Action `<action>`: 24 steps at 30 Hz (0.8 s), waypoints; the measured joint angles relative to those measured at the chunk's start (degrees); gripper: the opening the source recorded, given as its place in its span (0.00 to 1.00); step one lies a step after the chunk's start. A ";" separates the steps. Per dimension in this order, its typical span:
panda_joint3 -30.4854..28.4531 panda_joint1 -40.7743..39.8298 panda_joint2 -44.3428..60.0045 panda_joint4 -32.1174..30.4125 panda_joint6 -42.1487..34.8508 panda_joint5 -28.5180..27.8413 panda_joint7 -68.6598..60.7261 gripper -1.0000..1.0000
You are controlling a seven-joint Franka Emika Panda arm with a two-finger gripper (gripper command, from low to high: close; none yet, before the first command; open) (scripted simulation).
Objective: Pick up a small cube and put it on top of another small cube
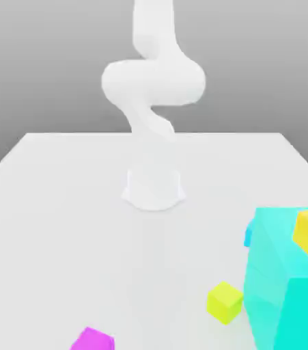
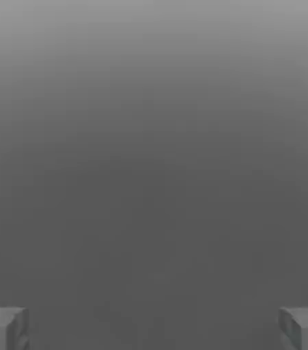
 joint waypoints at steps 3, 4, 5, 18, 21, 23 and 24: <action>1.74 2.90 5.86 0.01 2.81 -2.45 -6.05 0.50; 2.27 3.96 7.85 -0.10 3.79 -3.21 -8.28 0.50; 2.82 4.99 9.84 -0.21 4.76 -3.93 -10.55 0.50; 8.71 18.99 35.44 -1.99 17.92 -9.36 -43.09 0.50; 10.80 22.60 41.11 -2.47 21.14 -9.12 -51.63 0.50; 11.94 24.76 44.80 -2.82 23.27 -8.58 -57.64 0.50; 12.73 25.32 46.71 -2.92 24.37 -8.17 -60.77 0.50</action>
